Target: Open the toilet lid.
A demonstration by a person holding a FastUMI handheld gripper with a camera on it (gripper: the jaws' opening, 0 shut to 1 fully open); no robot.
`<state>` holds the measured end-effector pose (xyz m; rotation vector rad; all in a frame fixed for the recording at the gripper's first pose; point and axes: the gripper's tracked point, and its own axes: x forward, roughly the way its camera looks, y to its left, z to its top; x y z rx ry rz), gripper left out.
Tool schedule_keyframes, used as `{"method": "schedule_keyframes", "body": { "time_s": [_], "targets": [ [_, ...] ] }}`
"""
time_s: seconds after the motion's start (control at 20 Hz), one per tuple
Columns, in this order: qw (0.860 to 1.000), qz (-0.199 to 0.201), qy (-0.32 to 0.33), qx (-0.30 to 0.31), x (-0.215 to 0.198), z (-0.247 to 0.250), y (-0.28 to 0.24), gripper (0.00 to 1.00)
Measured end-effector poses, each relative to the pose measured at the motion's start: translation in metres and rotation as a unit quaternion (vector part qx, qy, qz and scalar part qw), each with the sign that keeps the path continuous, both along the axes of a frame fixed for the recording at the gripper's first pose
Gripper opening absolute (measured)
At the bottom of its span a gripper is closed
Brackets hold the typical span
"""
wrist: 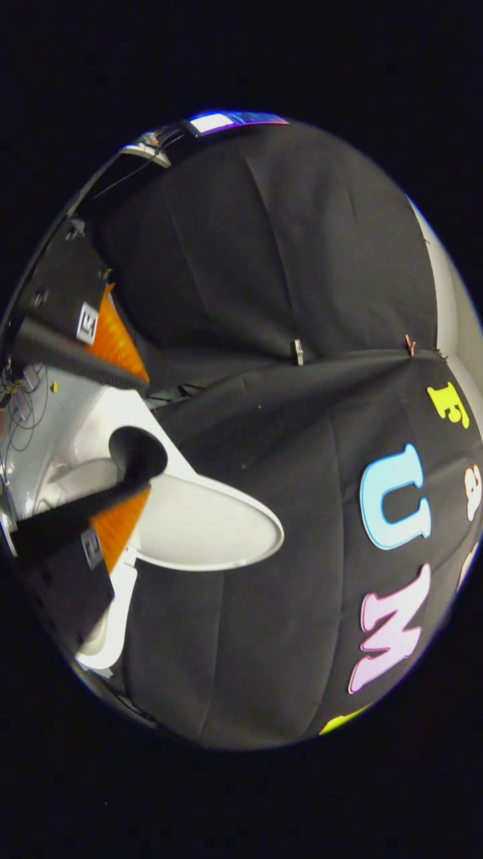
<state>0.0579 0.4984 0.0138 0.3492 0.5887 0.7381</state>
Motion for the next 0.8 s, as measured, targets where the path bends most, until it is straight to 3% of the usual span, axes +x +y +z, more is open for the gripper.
{"method": "schedule_keyframes", "body": {
  "time_s": [0.1, 0.35, 0.8],
  "targets": [
    [1.0, -0.001, -0.026, 0.011, 0.005, 0.008, 0.002, 0.98],
    [0.998, 0.017, -0.059, -0.011, 0.004, 0.011, 0.02, 0.95],
    [0.992, 0.001, -0.127, -0.001, 0.016, 0.034, 0.009, 1.0]
  ]
}}
